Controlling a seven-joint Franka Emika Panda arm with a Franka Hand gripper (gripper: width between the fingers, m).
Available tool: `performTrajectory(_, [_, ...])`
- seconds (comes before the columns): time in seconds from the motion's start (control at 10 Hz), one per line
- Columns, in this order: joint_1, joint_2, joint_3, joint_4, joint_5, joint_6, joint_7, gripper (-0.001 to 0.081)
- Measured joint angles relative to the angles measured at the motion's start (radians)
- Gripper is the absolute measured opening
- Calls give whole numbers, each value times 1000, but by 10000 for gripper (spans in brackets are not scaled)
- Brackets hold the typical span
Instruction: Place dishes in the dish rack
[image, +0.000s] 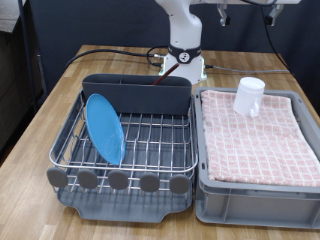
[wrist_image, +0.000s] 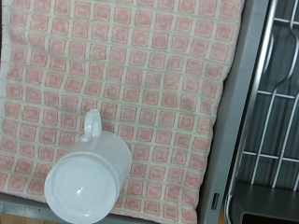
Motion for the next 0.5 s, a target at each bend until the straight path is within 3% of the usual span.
performTrajectory(0.5, [0,0,24,-32,25,-3,24,802])
